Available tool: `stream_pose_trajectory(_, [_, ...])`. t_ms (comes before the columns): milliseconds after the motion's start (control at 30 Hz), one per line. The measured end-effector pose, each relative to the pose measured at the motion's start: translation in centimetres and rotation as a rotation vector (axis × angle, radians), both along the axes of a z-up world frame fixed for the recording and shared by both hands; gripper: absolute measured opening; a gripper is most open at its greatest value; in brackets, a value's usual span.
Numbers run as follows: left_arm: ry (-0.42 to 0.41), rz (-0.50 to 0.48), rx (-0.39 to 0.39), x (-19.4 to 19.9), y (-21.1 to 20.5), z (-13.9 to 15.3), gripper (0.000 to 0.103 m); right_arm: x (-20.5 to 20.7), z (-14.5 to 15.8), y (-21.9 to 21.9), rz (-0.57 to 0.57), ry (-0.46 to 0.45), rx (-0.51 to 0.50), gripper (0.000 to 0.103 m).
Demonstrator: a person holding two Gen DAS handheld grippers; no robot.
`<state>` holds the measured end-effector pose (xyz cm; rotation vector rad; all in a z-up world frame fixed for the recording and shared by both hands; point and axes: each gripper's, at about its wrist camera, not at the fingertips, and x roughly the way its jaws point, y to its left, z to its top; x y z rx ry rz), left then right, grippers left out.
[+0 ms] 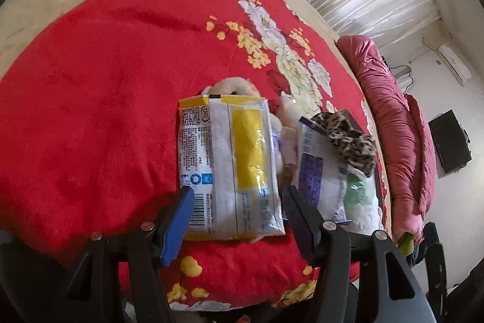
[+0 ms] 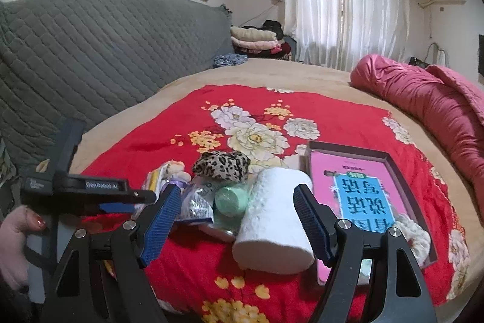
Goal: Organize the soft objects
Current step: 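Grasp the leopard-print scrunchie with the right tool while the left tool grasps the yellow-striped tissue pack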
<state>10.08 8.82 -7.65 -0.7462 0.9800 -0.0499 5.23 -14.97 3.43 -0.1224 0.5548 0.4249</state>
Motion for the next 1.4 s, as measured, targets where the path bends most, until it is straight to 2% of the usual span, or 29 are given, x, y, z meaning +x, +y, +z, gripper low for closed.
stream_pose_trajectory(400, [-0.009, 0.005, -0.038, 1.3, 0.5, -1.2, 0.064, 5.5, -2.0, 4.2, 0.061, 0.04, -0.071, 0.078])
stream_pose_trajectory(467, [0.01, 0.025, -0.027, 1.3, 0.8, -1.7, 0.071, 6.0, -2.2, 4.6, 0.063, 0.044, -0.078, 0.078])
stream_pose_trajectory(633, [0.027, 0.031, -0.097, 1.5, 1.5, -3.0, 0.073, 6.8, -2.6, 5.3, 0.077, 0.039, -0.09, 0.078])
stream_pose_trajectory(900, [0.029, 0.007, -0.056, 2.0, 0.9, -3.0, 0.073, 8.3, -3.3, 6.3, 0.096, 0.055, -0.127, 0.078])
stream_pose_trajectory(1100, [0.029, -0.01, -0.016, 2.1, 0.6, -3.0, 0.073, 10.3, -4.8, 7.6, 0.129, 0.105, -0.161, 0.078])
stream_pose_trajectory(1333, [0.02, -0.021, 0.009, 2.2, 0.3, -2.9, 0.073, 12.5, -6.6, 8.4, 0.092, 0.143, -0.203, 0.078])
stream_pose_trajectory(1400, [0.018, -0.021, 0.012, 2.1, 0.2, -2.9, 0.073, 13.0, -7.0, 8.2, 0.084, 0.162, -0.188, 0.077])
